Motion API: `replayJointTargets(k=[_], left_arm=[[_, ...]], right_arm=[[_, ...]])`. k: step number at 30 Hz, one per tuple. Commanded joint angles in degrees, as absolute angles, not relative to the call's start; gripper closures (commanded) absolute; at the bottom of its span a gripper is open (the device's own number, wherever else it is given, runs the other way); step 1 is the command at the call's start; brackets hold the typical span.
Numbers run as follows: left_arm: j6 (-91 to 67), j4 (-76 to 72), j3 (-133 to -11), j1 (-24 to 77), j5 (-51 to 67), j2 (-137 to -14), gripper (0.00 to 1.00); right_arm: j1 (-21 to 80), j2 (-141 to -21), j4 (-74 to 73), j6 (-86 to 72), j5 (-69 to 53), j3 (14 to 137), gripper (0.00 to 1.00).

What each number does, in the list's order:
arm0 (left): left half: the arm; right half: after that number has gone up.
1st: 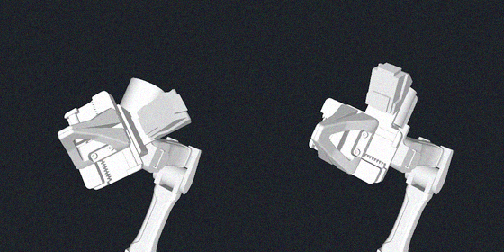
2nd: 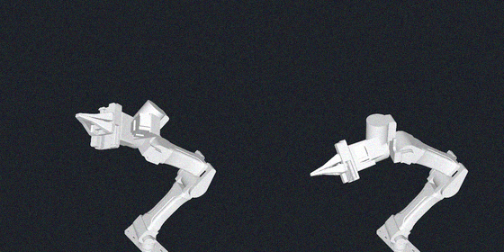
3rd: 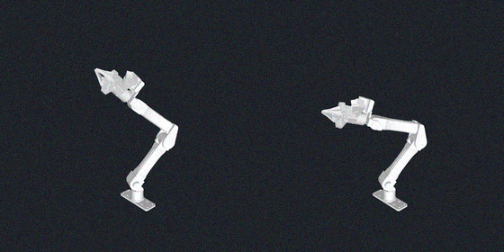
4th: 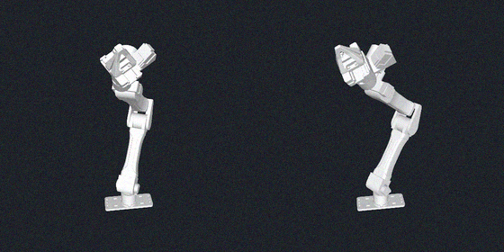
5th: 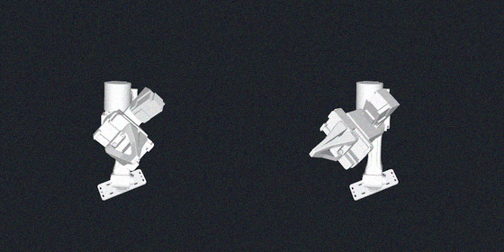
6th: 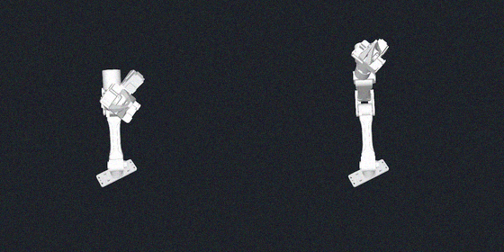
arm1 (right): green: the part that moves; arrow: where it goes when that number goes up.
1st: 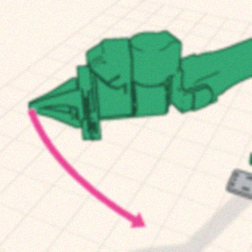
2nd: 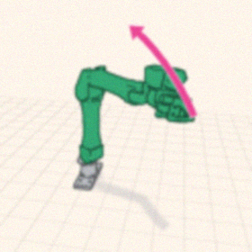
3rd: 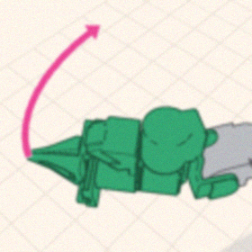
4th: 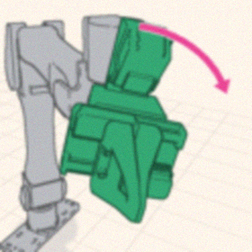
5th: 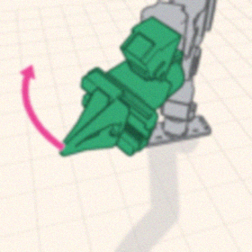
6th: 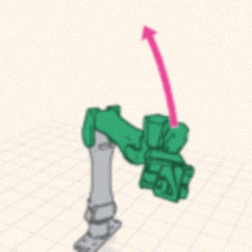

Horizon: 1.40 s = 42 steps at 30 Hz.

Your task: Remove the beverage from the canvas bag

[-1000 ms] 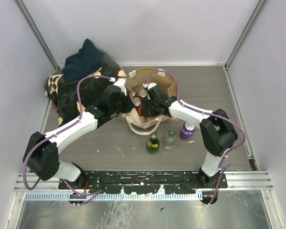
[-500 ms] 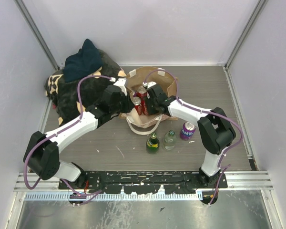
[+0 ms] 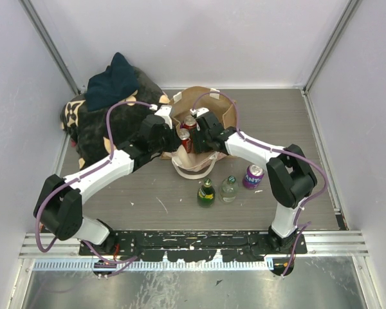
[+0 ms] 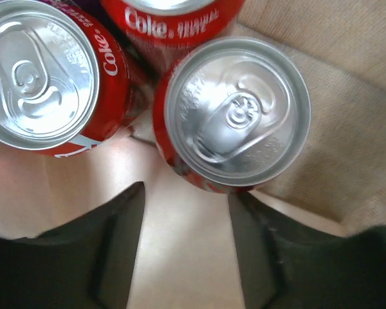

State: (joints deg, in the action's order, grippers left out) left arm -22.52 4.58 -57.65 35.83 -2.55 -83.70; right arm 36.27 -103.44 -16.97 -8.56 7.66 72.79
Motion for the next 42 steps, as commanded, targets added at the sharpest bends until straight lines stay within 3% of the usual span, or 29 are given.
replayJointTargets(k=[1,3,4,19,32,34,38,40,41,42], left_arm=[[-20.8,8.2,-57.4,35.4,-4.5,-86.0,0.8],[-20.8,8.3,-57.3,35.4,-4.2,-86.1,0.8],[-20.8,8.4,-57.4,35.4,-4.2,-86.2,0.8],[-21.0,8.8,-58.8,35.4,-3.7,-87.5,0.82],[-22.8,8.0,-58.3,35.4,-3.5,-88.2,0.83],[-23.0,8.1,-58.0,35.4,-3.7,-88.0,0.83],[-23.4,8.4,-57.6,35.4,-4.4,-87.6,0.83],[-23.4,8.3,-57.5,35.4,-4.4,-87.5,0.83],[-23.3,8.2,-57.6,35.4,-4.4,-87.5,0.82],[-23.2,8.2,-57.6,35.4,-4.4,-87.5,0.83]], right_arm=[[36.3,-97.5,-14.7,-8.1,10.8,76.5,0.23],[36.3,-96.8,-14.5,-8.3,11.1,75.9,0.03],[36.3,-96.7,-14.2,-8.2,11.4,75.7,0.01],[35.8,-104.2,-13.1,-5.8,13.3,80.7,0.0],[34.0,-105.9,-11.1,-6.3,9.5,76.3,0.02],[33.9,-106.6,-10.6,-6.3,9.4,76.7,0.06],[33.9,-107.5,-9.6,-5.9,8.5,77.4,0.27],[33.9,-107.7,-9.6,-5.7,7.5,77.6,0.5],[33.9,-107.6,-9.7,-5.5,7.1,77.7,0.71],[33.9,-107.4,-9.9,-5.6,6.9,77.7,0.81]])
